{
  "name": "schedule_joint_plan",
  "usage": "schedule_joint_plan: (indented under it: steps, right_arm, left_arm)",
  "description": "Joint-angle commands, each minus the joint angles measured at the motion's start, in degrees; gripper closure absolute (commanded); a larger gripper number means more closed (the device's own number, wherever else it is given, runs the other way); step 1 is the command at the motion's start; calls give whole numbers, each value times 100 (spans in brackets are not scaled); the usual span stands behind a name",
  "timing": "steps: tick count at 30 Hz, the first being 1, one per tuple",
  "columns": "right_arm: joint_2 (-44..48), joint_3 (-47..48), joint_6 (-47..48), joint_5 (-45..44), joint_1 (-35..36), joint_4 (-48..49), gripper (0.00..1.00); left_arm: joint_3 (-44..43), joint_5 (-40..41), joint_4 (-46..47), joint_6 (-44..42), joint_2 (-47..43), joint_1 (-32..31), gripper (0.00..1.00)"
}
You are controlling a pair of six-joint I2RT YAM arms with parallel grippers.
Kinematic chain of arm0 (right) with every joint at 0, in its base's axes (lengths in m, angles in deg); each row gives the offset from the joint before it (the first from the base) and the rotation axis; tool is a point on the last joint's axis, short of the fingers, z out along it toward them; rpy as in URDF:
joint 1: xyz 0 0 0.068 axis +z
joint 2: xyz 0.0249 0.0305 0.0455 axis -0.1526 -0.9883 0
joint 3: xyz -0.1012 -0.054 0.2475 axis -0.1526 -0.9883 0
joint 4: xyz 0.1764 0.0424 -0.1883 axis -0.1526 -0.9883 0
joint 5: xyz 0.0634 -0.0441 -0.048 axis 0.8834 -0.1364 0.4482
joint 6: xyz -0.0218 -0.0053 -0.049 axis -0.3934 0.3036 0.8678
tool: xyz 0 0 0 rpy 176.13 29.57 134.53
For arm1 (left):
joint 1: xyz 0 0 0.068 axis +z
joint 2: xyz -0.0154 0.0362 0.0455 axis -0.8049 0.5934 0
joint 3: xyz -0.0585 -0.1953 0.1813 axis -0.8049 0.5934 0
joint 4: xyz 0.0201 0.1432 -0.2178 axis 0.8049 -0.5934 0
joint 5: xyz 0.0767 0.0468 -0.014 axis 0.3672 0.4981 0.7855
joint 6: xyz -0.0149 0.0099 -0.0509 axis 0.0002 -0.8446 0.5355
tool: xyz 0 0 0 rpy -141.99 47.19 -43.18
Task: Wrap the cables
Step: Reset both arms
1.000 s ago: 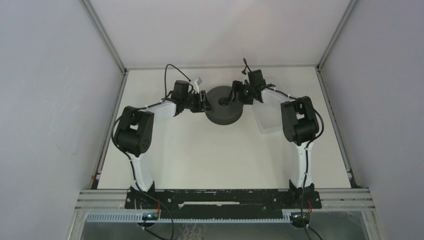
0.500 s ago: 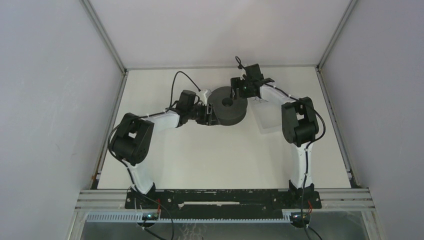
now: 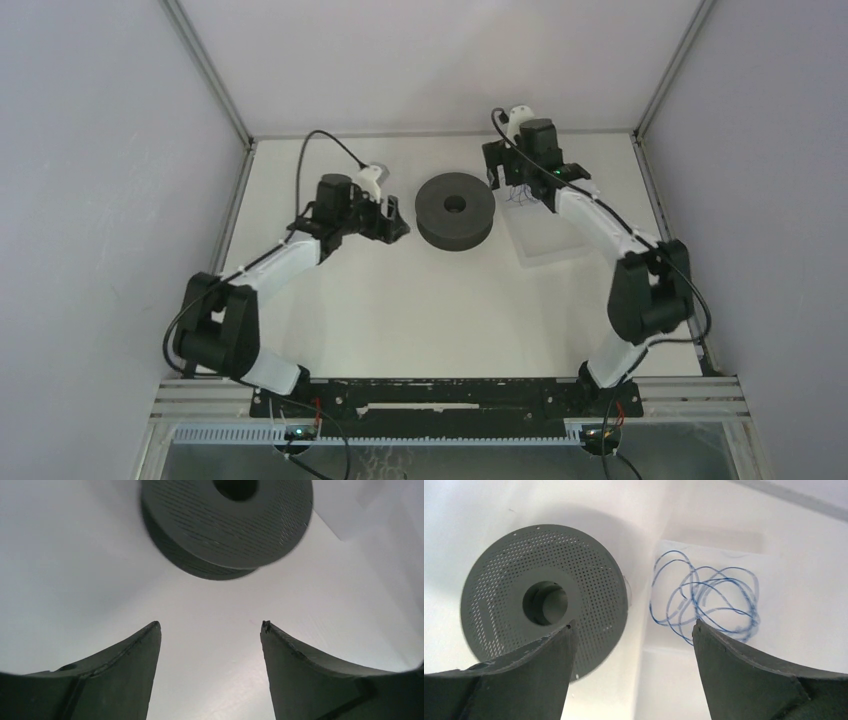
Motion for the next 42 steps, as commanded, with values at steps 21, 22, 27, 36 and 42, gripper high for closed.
schedule_joint_plan:
  steps: [21, 22, 27, 36, 42]
  right_arm:
    - [5043, -2562, -30, 639, -1591, 183, 0]
    - [5121, -2728, -85, 835, -1656, 281, 0]
    - [5441, -2990, 182, 1172, -1696, 230, 0]
    - [5598, -3103, 97, 1402, -1856, 187, 0]
    - [5610, -3142, 93, 1440, -1908, 201, 0]
  left_arm:
    - [23, 1713, 42, -207, -3207, 2711, 0]
    - [144, 1723, 213, -197, -3339, 2712, 0]
    - [833, 1210, 570, -510, -3960, 2715, 0]
    - [1142, 705, 623, -510, -4326, 2719, 0]
    - [1071, 711, 514, -463, -4358, 2715, 0]
